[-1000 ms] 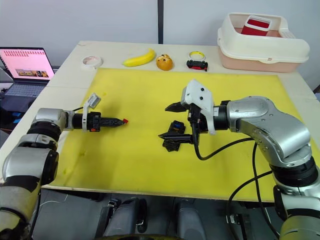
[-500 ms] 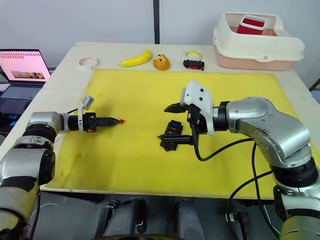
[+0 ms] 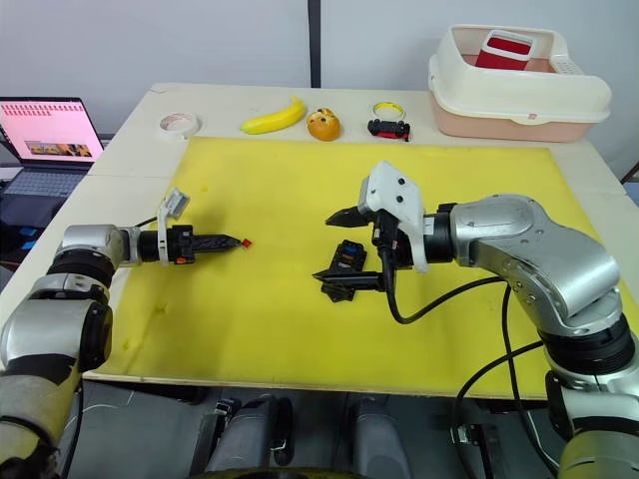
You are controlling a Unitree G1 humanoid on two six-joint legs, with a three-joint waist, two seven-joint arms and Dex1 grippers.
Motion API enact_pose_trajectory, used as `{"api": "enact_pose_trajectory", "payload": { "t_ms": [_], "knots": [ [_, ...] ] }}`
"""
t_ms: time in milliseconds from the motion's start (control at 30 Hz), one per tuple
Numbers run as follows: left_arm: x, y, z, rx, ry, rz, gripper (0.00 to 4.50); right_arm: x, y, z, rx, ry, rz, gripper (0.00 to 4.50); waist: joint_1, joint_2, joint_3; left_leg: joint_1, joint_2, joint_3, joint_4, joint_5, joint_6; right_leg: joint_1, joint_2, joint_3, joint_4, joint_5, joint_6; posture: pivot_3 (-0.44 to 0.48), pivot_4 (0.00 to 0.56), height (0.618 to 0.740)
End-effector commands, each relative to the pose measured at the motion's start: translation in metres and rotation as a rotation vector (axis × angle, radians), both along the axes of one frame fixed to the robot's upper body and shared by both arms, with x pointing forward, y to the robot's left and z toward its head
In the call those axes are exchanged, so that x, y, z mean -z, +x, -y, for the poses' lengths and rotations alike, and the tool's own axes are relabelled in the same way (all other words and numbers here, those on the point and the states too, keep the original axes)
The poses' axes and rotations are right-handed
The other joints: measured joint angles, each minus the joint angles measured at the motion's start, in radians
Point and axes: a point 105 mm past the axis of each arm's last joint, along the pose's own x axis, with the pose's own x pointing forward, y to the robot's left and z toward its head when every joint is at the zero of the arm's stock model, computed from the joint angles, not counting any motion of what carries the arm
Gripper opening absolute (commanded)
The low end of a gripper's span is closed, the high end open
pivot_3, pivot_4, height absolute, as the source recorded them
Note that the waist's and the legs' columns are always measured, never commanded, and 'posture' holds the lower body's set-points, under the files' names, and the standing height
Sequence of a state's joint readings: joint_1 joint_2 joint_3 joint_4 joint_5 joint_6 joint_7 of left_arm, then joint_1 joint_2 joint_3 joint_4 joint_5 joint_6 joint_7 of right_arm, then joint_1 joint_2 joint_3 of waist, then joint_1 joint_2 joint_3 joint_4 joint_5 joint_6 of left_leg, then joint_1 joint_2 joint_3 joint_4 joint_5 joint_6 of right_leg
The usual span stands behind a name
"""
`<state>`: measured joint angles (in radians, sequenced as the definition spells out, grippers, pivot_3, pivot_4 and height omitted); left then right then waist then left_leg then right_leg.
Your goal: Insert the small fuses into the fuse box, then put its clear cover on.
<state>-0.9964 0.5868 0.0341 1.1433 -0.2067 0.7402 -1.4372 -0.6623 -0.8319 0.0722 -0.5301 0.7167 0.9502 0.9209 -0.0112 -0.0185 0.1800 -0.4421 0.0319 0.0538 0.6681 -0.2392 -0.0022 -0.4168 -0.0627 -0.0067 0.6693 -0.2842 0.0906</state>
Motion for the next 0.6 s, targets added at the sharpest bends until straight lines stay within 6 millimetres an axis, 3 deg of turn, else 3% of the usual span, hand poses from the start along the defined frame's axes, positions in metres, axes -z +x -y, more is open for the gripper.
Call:
{"api": "enact_pose_trajectory", "payload": {
  "t_ms": [33,67,233,600],
  "knots": [
    [-0.009,0.003,-0.007,-0.035,-0.009,0.006,0.58,-0.004,-0.005,-0.003,-0.027,0.000,0.020,4.50,0.000,0.000,0.000,0.000,0.000,0.000,0.000,0.000,0.000,0.000,0.000,0.000,0.000,0.000,0.000,0.000,0.150,0.740],
    [-0.008,0.002,-0.008,-0.037,-0.004,0.004,0.85,-0.003,-0.006,-0.003,-0.034,-0.005,0.016,4.50,0.000,0.000,0.000,0.000,0.000,0.000,0.000,0.000,0.000,0.000,0.000,0.000,0.000,0.000,0.000,0.000,0.150,0.740],
    [-0.003,0.001,-0.009,-0.064,-0.035,-0.017,3.24,0.000,-0.008,-0.005,-0.042,-0.014,0.015,4.50,0.000,0.000,0.000,0.001,0.000,0.000,0.000,0.000,0.000,0.000,0.000,0.000,0.001,0.000,0.000,0.000,0.150,0.740],
    [-0.005,-0.002,0.013,0.040,-0.054,-0.050,3.24,-0.001,-0.007,-0.004,-0.028,-0.018,0.016,4.50,0.003,0.000,0.000,0.002,0.000,0.000,0.000,0.000,0.000,0.002,0.000,0.000,0.000,0.000,-0.001,0.000,0.150,0.740]
  ]
}}
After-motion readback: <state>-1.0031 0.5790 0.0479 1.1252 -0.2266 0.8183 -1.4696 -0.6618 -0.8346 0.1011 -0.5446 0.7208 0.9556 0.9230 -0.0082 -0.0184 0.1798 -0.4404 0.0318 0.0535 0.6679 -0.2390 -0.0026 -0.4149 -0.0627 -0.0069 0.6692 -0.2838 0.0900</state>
